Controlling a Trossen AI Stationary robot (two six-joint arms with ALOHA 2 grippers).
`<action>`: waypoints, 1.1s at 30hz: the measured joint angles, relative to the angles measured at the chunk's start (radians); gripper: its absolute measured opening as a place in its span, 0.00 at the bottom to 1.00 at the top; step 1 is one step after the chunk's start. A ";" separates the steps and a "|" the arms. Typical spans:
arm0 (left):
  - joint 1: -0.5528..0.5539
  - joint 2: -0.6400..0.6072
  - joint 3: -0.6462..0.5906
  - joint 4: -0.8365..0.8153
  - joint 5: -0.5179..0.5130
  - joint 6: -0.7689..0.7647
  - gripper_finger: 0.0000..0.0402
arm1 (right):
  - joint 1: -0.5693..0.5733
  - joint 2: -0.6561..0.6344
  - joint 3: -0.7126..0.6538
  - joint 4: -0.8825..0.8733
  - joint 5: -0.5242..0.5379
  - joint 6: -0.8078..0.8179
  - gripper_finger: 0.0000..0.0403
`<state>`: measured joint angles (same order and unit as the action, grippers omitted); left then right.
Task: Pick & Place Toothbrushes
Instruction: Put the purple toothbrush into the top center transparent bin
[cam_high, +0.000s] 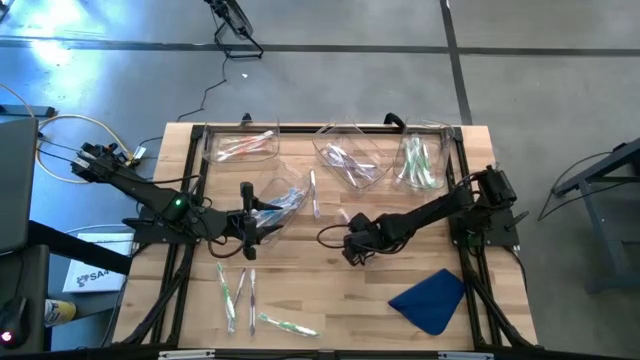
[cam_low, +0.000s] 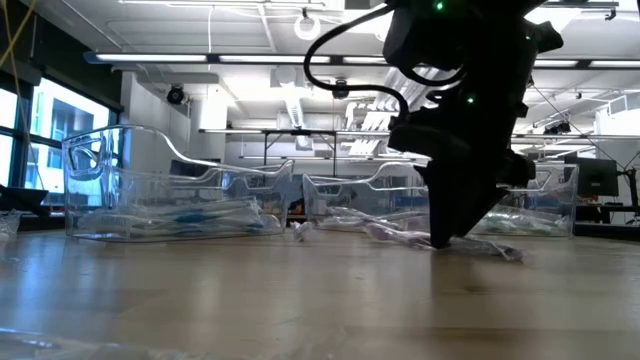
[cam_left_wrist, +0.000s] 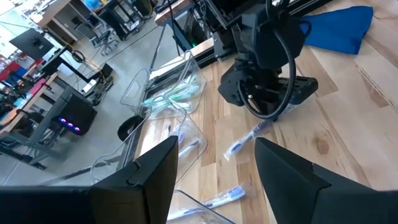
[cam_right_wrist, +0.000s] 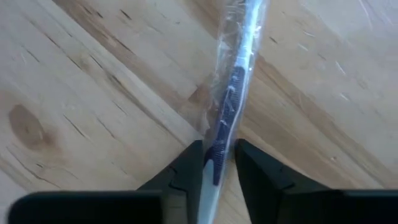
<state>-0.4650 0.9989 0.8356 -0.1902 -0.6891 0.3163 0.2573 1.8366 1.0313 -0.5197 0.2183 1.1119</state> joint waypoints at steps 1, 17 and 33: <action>0.000 0.000 0.000 0.000 0.000 0.000 0.51 | 0.000 0.000 0.000 -0.002 0.000 -0.008 0.20; 0.000 0.000 0.000 -0.001 0.000 0.000 0.51 | 0.001 -0.032 -0.003 0.000 -0.063 -0.131 0.03; 0.000 0.000 0.000 -0.001 0.000 0.000 0.51 | -0.004 -0.168 -0.004 0.004 -0.087 -0.221 0.03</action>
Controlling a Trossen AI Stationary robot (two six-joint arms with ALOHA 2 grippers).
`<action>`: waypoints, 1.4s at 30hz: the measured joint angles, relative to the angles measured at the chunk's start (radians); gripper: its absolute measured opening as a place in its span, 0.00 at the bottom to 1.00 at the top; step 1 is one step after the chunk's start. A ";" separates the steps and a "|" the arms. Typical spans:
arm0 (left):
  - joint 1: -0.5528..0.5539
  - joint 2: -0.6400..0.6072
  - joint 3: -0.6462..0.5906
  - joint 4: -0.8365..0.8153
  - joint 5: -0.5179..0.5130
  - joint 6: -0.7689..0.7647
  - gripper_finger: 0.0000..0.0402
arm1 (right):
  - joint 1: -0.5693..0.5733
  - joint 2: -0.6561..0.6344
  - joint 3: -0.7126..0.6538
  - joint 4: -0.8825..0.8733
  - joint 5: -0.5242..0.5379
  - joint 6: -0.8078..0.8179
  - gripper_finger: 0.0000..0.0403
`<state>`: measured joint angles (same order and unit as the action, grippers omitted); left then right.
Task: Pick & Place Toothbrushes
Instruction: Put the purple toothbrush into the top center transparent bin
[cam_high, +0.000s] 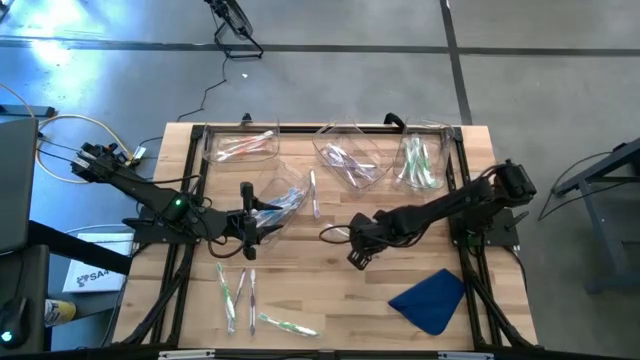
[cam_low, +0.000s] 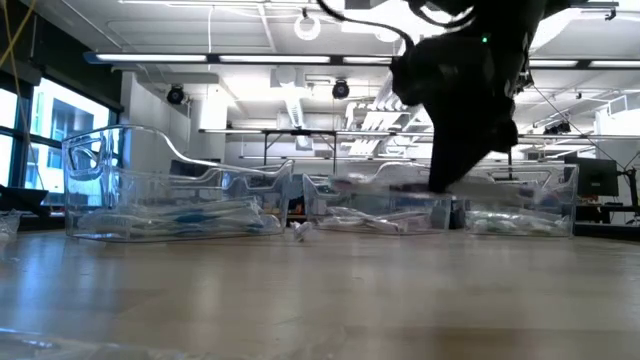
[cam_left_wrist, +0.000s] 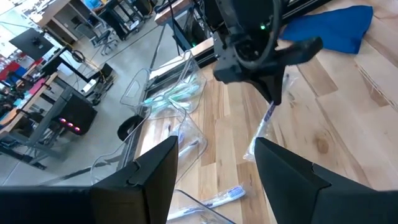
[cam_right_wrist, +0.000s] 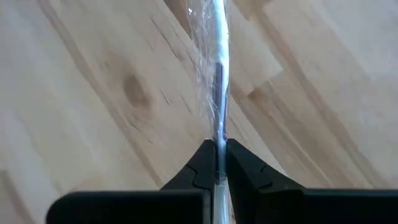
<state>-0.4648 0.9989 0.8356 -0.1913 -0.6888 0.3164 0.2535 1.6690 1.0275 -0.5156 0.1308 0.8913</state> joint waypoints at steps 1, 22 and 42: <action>0.000 0.000 0.000 0.000 0.000 0.000 0.51 | 0.000 -0.012 0.000 0.000 0.001 -0.006 0.03; 0.000 0.000 0.000 0.002 0.000 0.000 0.51 | -0.046 -0.250 0.002 0.006 0.053 -0.129 0.03; 0.000 0.000 0.000 0.006 0.000 0.000 0.51 | -0.274 -0.378 0.002 0.049 0.082 -0.327 0.03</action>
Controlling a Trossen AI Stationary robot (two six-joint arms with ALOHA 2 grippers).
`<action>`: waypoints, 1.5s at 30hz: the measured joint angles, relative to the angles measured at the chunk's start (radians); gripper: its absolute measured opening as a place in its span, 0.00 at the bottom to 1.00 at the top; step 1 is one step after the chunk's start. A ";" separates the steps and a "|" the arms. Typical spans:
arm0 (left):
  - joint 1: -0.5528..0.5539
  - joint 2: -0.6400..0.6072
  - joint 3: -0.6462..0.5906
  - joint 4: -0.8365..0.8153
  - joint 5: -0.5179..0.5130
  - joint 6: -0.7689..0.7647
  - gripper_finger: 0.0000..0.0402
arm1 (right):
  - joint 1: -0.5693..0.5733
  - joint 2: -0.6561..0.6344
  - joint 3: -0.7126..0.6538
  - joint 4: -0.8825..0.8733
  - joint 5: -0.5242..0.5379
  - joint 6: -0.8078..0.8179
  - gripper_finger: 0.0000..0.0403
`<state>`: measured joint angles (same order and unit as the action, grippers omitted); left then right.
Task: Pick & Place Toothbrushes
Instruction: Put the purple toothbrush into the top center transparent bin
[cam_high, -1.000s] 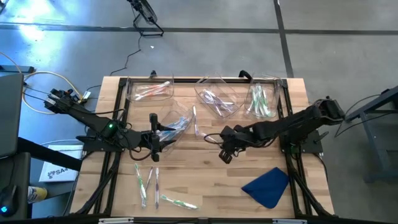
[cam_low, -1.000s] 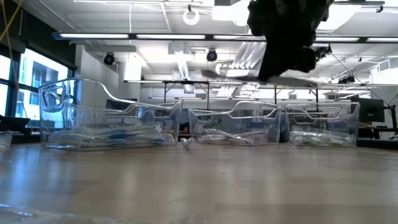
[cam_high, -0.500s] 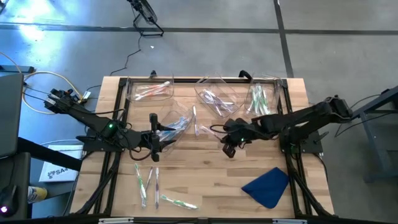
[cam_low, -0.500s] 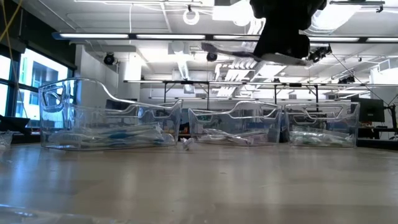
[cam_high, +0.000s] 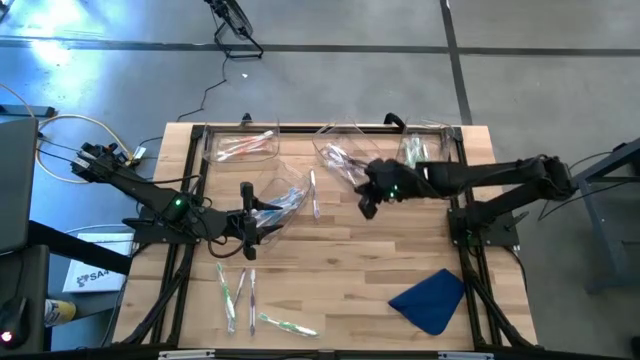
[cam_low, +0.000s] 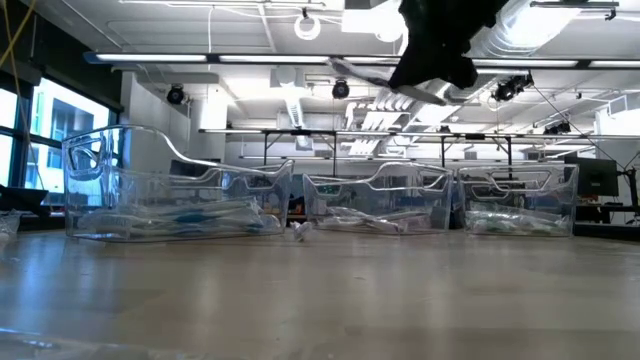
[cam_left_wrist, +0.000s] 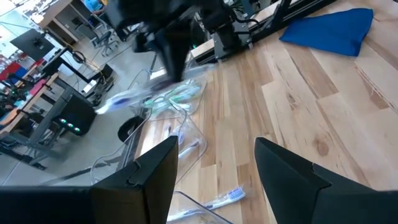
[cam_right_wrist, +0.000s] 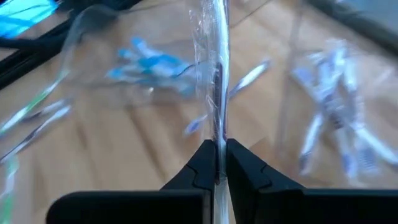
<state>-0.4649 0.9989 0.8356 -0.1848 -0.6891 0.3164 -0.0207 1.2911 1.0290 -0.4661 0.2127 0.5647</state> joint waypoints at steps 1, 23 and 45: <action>0.000 0.000 0.000 0.001 0.000 0.000 0.51 | -0.021 0.000 0.000 0.004 0.004 -0.009 0.03; 0.000 0.000 0.000 0.003 0.000 0.000 0.51 | -0.411 0.099 0.000 0.151 -0.119 -0.064 0.03; 0.000 0.000 0.000 0.001 0.000 0.000 0.51 | -0.519 0.352 0.000 0.156 -0.167 -0.097 0.03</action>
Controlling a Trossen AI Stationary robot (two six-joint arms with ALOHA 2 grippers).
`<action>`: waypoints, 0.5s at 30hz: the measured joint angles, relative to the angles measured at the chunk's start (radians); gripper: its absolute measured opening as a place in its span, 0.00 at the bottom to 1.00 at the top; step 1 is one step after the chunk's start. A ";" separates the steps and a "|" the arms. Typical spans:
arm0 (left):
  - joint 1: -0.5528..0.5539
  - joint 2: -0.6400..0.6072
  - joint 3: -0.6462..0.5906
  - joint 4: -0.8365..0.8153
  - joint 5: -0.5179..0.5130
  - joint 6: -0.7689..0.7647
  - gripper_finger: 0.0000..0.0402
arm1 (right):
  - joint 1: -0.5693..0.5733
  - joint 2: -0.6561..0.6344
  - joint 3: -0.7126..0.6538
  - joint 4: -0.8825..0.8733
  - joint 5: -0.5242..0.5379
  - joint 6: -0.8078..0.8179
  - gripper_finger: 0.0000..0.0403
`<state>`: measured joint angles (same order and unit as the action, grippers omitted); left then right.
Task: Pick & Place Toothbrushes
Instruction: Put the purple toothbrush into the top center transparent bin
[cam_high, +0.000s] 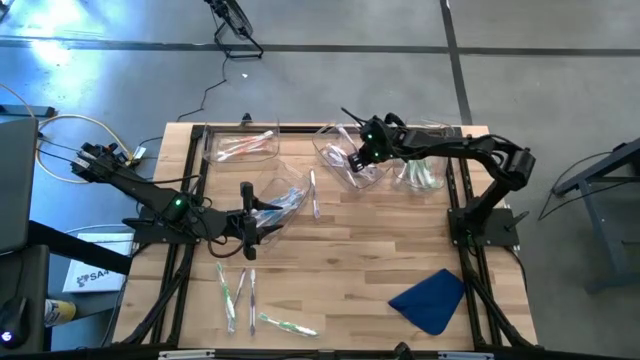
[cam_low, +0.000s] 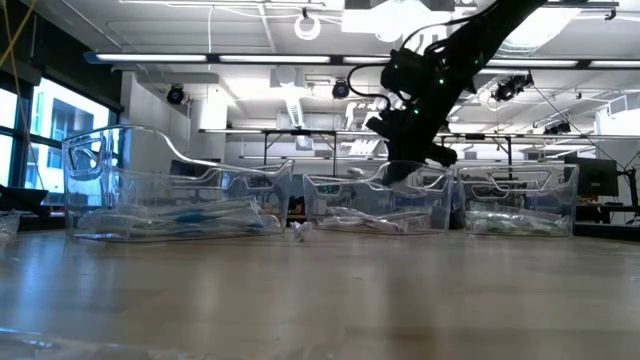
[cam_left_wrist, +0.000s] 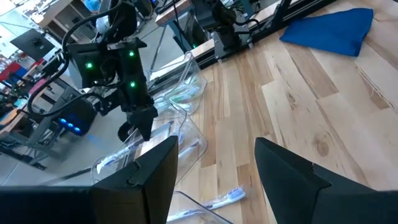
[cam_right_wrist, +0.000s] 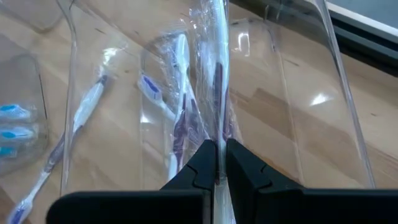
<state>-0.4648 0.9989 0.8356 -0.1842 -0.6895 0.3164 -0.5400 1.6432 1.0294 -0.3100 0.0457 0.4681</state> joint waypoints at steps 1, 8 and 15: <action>0.000 0.000 0.000 0.000 0.000 0.000 0.51 | 0.000 0.000 0.000 0.001 0.003 -0.001 0.03; 0.000 0.000 0.000 -0.001 0.000 0.000 0.51 | 0.000 0.000 0.000 0.000 0.003 -0.002 0.20; 0.000 0.000 0.000 -0.001 0.000 0.000 0.51 | 0.001 -0.005 0.000 0.001 -0.005 -0.002 0.33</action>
<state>-0.4648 0.9989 0.8356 -0.1856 -0.6895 0.3162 -0.5387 1.6386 1.0294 -0.3092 0.0409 0.4660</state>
